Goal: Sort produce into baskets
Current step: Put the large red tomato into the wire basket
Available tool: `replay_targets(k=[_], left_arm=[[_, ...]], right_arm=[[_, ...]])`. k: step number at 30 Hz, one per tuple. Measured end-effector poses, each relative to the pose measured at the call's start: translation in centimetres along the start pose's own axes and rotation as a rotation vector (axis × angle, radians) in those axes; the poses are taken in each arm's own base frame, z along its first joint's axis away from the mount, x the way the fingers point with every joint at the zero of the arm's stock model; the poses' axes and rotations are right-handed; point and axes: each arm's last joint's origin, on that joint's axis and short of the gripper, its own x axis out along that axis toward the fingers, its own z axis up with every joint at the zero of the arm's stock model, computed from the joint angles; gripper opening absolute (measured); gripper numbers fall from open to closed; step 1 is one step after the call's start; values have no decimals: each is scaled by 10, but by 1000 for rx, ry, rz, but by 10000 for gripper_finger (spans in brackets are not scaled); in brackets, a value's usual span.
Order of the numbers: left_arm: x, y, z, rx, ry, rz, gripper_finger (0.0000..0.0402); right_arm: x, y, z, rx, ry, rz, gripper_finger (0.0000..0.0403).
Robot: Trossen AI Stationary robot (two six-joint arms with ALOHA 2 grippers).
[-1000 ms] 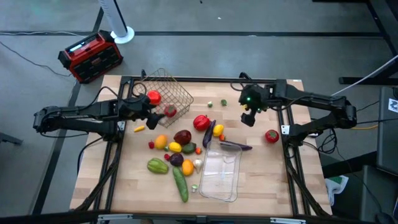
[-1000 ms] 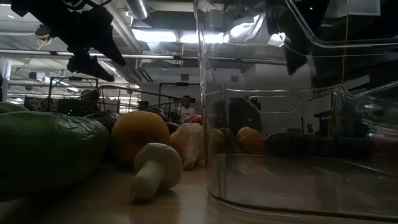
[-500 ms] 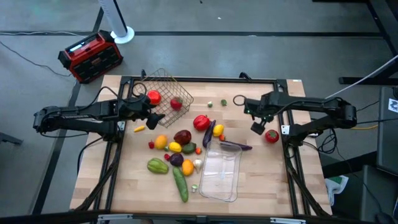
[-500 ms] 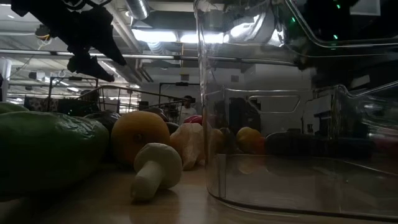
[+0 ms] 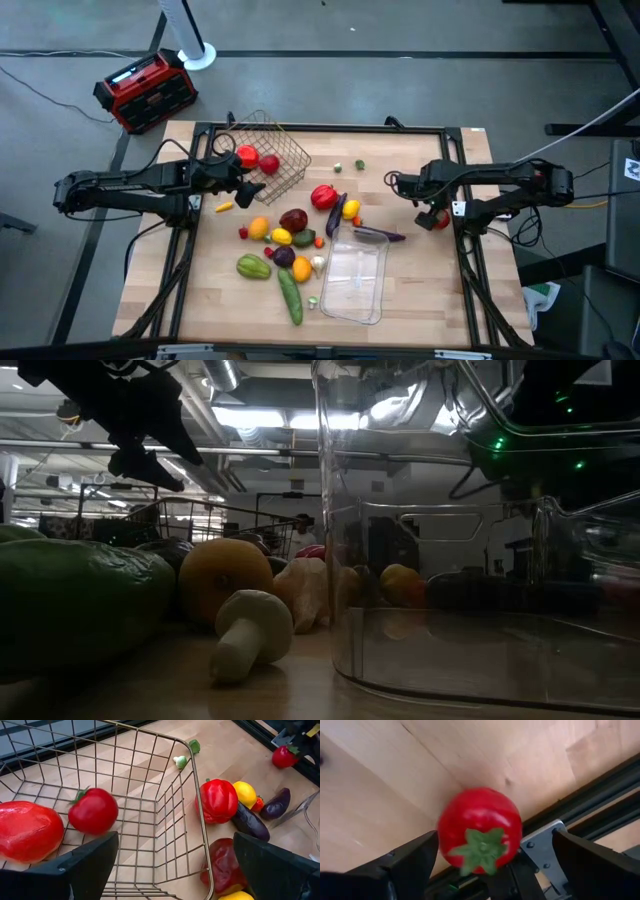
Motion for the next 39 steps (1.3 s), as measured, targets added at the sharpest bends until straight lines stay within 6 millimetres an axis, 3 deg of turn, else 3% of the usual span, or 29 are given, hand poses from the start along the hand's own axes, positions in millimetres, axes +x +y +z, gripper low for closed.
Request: replay_targets(k=[23, 39], left_arm=[[0, 0, 0, -19, 0, 0, 388], [0, 0, 0, -22, 0, 0, 388]], right_arm=[[2, 2, 2, -81, 28, 47, 386], [31, 12, 25, -86, 237, -48, 385]])
